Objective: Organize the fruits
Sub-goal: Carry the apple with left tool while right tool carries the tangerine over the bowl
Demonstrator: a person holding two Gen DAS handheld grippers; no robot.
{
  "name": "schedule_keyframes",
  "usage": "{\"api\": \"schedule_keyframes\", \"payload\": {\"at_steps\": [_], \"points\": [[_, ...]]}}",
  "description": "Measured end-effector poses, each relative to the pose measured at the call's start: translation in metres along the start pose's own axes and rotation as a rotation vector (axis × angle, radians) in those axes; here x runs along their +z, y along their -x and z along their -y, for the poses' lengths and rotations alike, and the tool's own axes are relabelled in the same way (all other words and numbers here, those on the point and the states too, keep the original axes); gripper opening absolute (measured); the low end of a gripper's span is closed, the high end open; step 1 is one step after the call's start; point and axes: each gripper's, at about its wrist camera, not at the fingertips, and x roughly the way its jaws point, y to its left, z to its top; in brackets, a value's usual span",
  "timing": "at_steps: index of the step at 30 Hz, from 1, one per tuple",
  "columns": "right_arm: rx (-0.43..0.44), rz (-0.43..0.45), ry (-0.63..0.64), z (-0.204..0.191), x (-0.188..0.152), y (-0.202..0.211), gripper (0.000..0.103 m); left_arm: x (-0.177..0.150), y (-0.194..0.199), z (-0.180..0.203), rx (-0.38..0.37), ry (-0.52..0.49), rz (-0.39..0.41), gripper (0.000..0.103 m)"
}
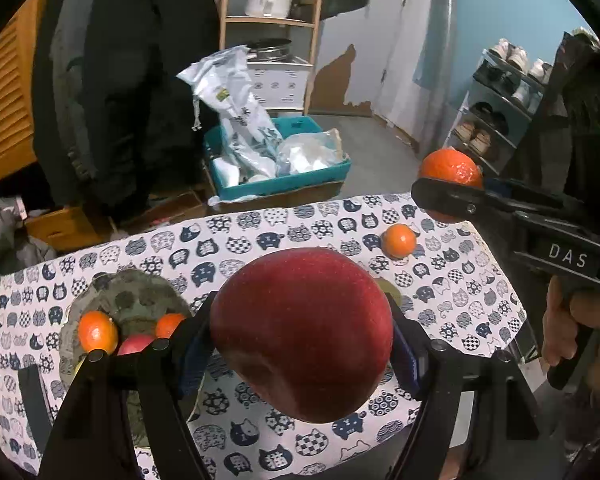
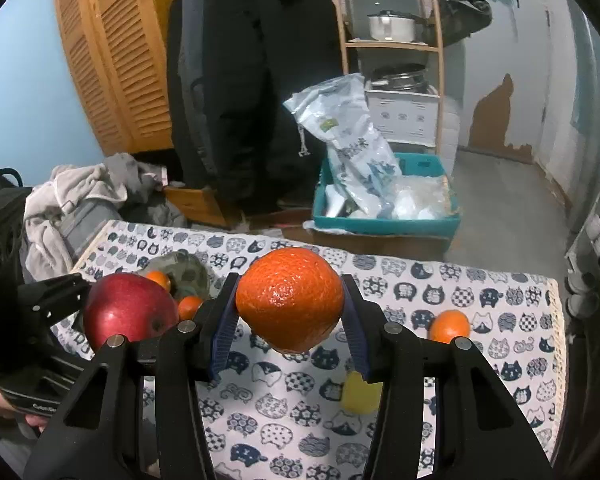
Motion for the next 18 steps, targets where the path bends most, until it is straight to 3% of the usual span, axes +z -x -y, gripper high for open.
{"api": "schedule_keyframes", "payload": {"at_steps": [18], "points": [[0.069, -0.061, 0.057, -0.065, 0.015, -0.060, 0.048, -0.035, 0.003, -0.089, 0.091, 0.143, -0.028, 0.077]]}}
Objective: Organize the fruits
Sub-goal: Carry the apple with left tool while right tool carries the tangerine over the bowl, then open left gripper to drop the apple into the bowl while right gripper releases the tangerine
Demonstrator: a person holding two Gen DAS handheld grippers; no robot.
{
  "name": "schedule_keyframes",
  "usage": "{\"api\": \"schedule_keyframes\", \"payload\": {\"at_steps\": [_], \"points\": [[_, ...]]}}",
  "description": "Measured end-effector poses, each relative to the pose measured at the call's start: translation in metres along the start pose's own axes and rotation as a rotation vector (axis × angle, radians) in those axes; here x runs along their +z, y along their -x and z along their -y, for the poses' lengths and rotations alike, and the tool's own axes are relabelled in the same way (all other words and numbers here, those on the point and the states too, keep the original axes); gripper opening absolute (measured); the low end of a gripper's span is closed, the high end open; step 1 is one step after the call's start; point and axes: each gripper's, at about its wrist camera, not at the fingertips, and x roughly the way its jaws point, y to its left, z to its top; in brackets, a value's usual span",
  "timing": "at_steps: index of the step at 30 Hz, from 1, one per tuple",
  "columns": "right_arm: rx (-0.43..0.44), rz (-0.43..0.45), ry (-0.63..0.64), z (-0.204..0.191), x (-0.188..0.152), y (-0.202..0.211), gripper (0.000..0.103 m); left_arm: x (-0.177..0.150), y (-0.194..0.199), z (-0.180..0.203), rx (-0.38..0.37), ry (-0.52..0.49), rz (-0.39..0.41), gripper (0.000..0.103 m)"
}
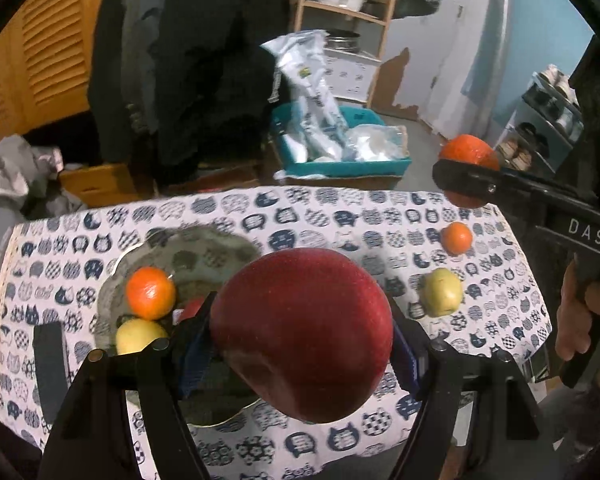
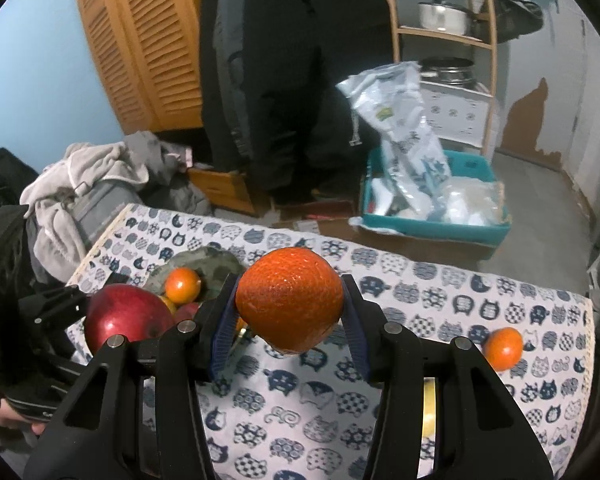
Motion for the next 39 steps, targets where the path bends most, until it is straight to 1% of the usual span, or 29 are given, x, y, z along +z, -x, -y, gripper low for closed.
{"api": "schedule_keyframes", "payload": {"at_steps": [6, 11, 18, 24, 32, 36, 39], "points": [[0.023, -0.026, 0.017, -0.021, 0.004, -0.027, 0.048, -0.015, -0.009, -0.038, 0.055, 0.059, -0.030, 0.077], [0.047, -0.051, 0.017, -0.034, 0.007, -0.049, 0.047, -0.028, -0.018, -0.062, 0.088, 0.099, -0.061, 0.077], [0.071, -0.123, 0.048, -0.055, -0.004, -0.083, 0.048, -0.049, -0.037, -0.086, 0.101, 0.146, -0.131, 0.077], [0.088, -0.172, 0.074, -0.069, -0.015, -0.105, 0.048, -0.062, -0.053, -0.096, 0.114, 0.164, -0.182, 0.077], [0.108, -0.222, 0.100, -0.083, -0.027, -0.123, 0.048, -0.073, -0.071, -0.103, 0.131, 0.169, -0.229, 0.077], [0.118, -0.240, 0.100, -0.086, -0.032, -0.129, 0.048, -0.078, -0.080, -0.104, 0.126, 0.178, -0.259, 0.077], [0.126, -0.256, 0.102, -0.088, -0.035, -0.133, 0.048, -0.079, -0.084, -0.105, 0.126, 0.179, -0.255, 0.077]]}}
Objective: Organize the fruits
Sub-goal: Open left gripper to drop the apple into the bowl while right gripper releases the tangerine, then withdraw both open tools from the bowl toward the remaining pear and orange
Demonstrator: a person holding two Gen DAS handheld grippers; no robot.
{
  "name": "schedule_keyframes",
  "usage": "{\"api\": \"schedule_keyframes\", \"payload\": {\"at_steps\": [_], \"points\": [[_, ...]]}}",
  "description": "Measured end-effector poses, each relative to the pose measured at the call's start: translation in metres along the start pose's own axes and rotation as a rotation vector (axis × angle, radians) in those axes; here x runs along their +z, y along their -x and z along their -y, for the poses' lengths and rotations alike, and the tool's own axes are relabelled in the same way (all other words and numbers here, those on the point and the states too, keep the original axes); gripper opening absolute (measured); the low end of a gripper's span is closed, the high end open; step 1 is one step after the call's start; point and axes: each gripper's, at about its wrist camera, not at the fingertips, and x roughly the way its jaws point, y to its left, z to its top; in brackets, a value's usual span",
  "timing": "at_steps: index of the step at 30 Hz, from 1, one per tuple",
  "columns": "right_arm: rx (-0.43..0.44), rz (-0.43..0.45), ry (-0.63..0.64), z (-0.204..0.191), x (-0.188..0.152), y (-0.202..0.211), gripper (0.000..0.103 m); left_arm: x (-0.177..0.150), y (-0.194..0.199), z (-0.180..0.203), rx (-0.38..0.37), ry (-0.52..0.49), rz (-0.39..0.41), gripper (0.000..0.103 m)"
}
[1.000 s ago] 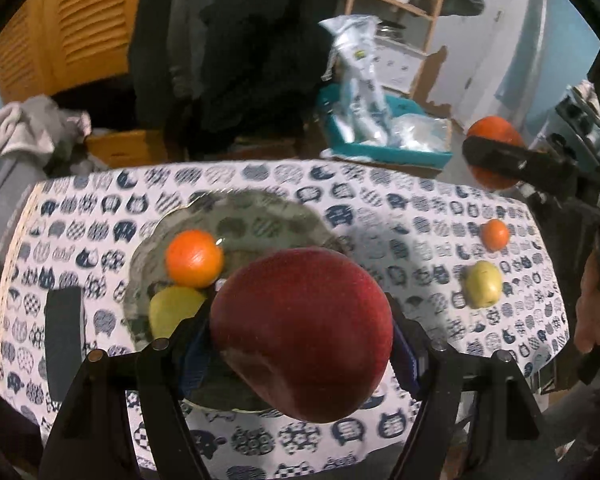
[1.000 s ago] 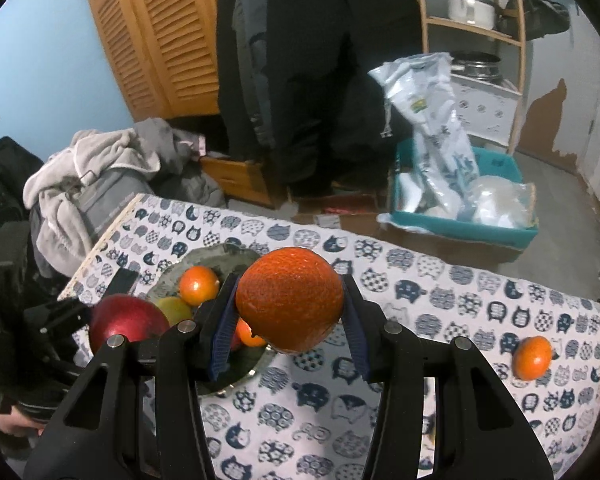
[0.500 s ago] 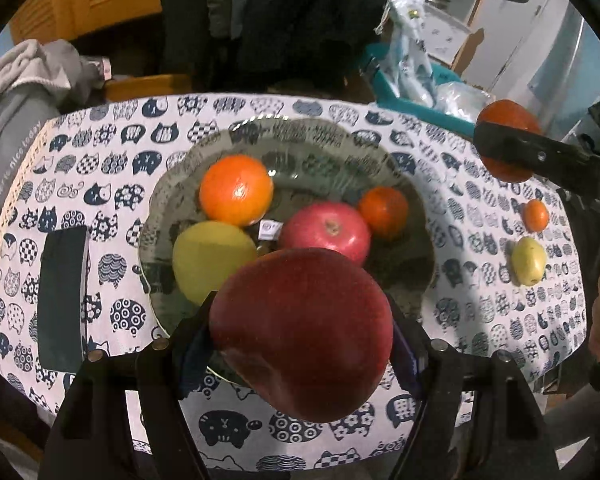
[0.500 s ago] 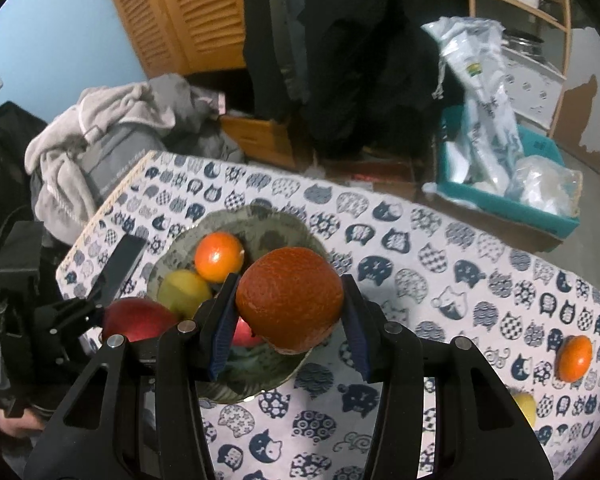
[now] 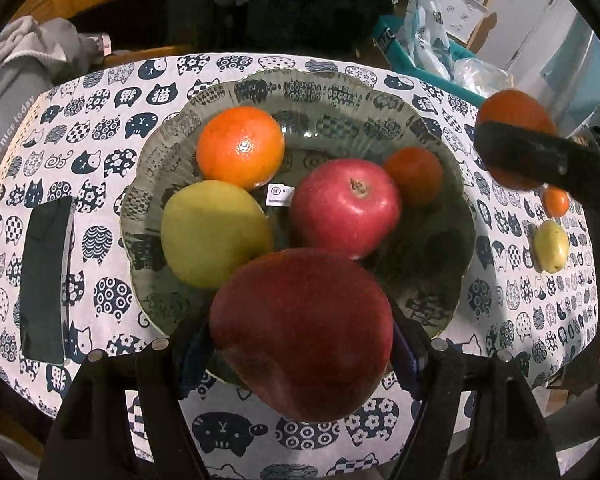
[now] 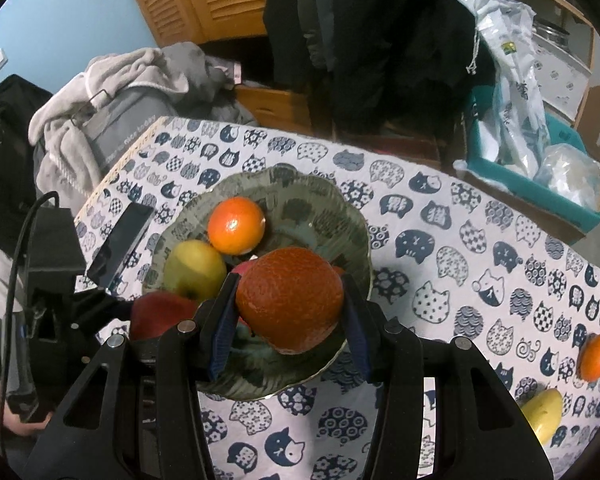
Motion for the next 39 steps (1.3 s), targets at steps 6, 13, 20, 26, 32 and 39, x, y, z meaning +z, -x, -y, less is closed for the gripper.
{"api": "schedule_keyframes", "payload": {"at_steps": [6, 13, 20, 26, 32, 39], "points": [[0.011, -0.026, 0.008, -0.004, -0.005, -0.010, 0.048, 0.002, -0.010, -0.004, -0.006, 0.023, -0.028, 0.077], [0.028, -0.062, -0.002, -0.005, -0.013, -0.021, 0.048, 0.001, 0.006, 0.006, -0.032, -0.009, -0.013, 0.078], [0.049, -0.105, -0.022, -0.001, -0.020, -0.035, 0.048, -0.002, 0.020, -0.006, -0.008, 0.030, -0.004, 0.078], [0.068, -0.104, -0.043, 0.002, -0.019, -0.037, 0.051, 0.002, 0.021, -0.013, -0.007, 0.063, 0.002, 0.078], [0.060, -0.089, -0.050, 0.004, -0.016, -0.030, 0.052, 0.003, 0.028, -0.008, 0.002, 0.044, 0.021, 0.078], [-0.010, -0.014, -0.045, 0.006, -0.005, 0.002, 0.057, 0.009, 0.049, 0.001, 0.006, 0.028, 0.082, 0.078]]}}
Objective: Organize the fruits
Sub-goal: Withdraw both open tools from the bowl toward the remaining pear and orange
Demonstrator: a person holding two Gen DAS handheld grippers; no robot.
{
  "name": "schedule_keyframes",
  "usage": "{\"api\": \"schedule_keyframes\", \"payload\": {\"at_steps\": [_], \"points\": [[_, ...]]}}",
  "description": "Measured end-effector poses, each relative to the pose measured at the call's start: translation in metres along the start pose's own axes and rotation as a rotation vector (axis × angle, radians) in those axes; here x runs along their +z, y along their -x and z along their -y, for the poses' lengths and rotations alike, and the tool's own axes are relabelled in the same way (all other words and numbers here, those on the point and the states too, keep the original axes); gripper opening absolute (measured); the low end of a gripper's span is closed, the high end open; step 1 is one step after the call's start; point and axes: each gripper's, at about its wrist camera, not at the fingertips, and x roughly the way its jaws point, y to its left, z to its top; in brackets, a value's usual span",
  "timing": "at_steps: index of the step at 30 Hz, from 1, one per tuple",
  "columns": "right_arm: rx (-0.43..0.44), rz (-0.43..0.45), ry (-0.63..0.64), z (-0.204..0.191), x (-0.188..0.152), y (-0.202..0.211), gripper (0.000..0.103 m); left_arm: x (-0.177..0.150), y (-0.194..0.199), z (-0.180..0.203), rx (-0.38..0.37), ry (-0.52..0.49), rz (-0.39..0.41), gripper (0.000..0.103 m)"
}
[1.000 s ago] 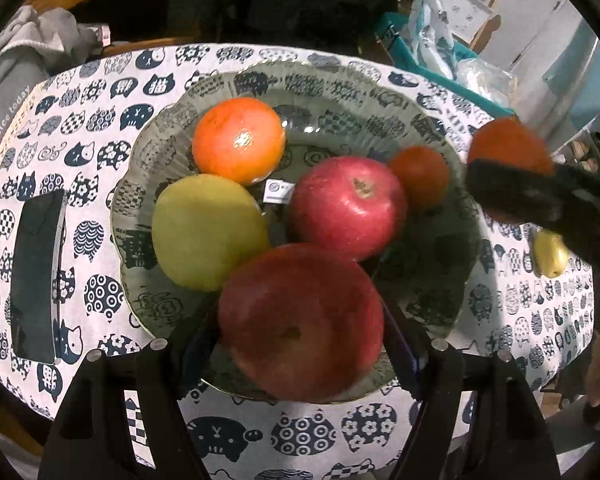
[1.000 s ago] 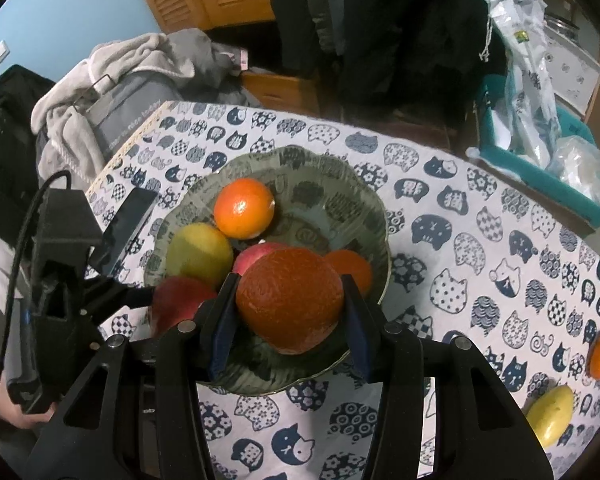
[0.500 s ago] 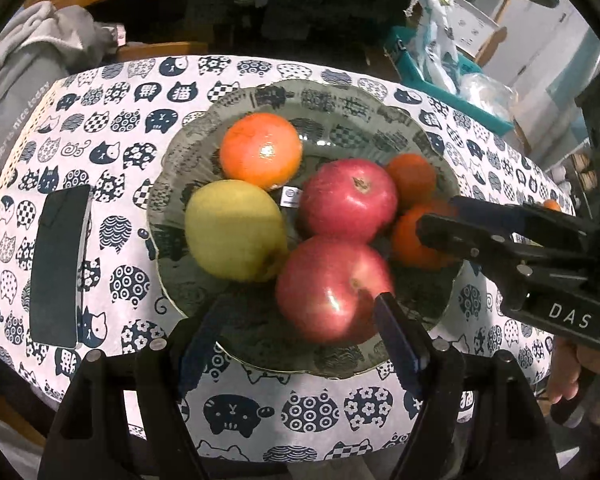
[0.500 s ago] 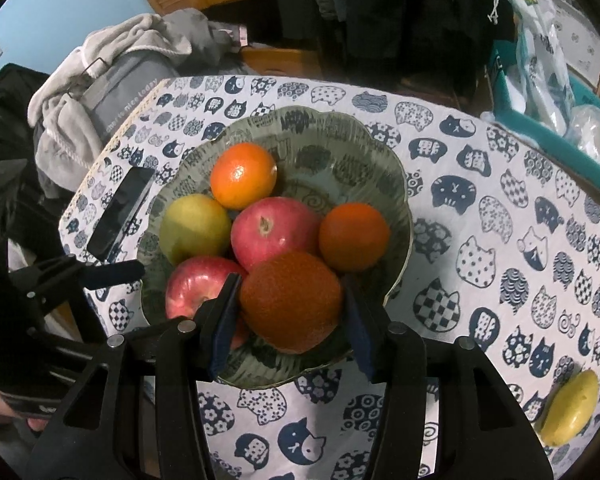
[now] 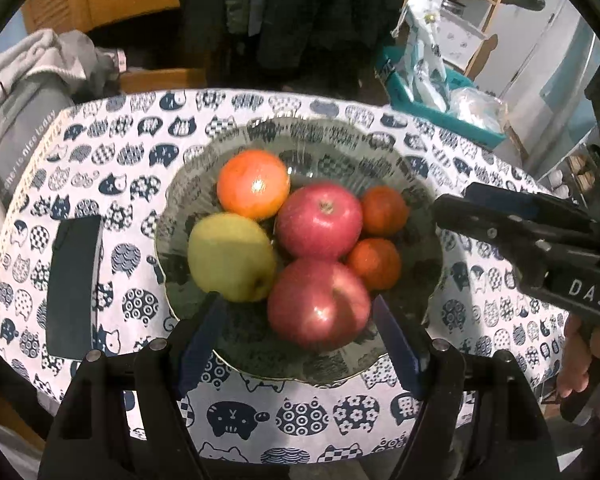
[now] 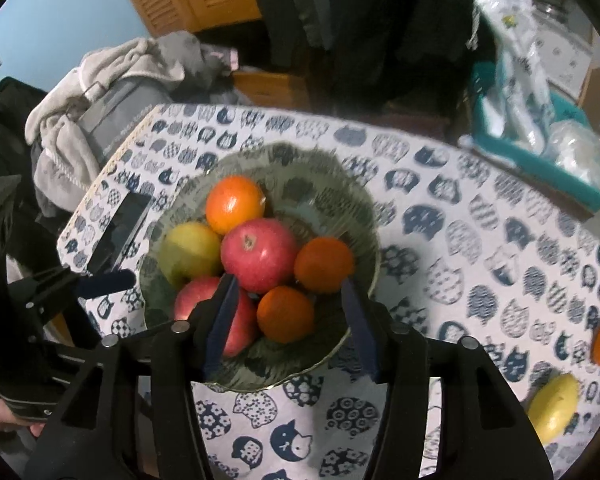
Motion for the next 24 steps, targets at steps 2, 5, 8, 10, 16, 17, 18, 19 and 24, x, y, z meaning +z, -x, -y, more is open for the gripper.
{"api": "schedule_keyframes", "payload": {"at_steps": [2, 5, 8, 10, 16, 17, 18, 19, 24], "points": [[-0.017, 0.027, -0.011, 0.001, 0.004, 0.013, 0.062, 0.004, 0.009, 0.003, -0.005, -0.002, 0.024, 0.078], [-0.050, 0.064, -0.013, 0.002, 0.011, 0.030, 0.065, 0.011, 0.025, 0.010, -0.009, -0.016, 0.072, 0.078], [-0.073, 0.104, -0.020, 0.003, 0.015, 0.050, 0.068, 0.017, 0.040, 0.017, -0.012, -0.032, 0.122, 0.078], [-0.091, 0.133, -0.023, 0.005, 0.016, 0.065, 0.070, 0.021, 0.047, 0.022, -0.016, -0.041, 0.145, 0.078], [-0.127, 0.208, -0.033, 0.014, 0.013, 0.108, 0.072, 0.029, 0.063, 0.044, -0.064, -0.062, 0.181, 0.078], [-0.129, 0.216, -0.037, 0.016, 0.013, 0.112, 0.072, 0.030, 0.066, 0.048, -0.071, -0.069, 0.187, 0.078], [-0.132, 0.225, -0.042, 0.018, 0.012, 0.118, 0.073, 0.031, 0.069, 0.052, -0.075, -0.074, 0.194, 0.078], [-0.136, 0.235, -0.046, 0.021, 0.010, 0.123, 0.073, 0.032, 0.072, 0.057, -0.080, -0.083, 0.202, 0.079], [-0.152, 0.262, -0.070, 0.035, 0.002, 0.144, 0.074, 0.034, 0.082, 0.078, -0.099, -0.116, 0.225, 0.081]]}}
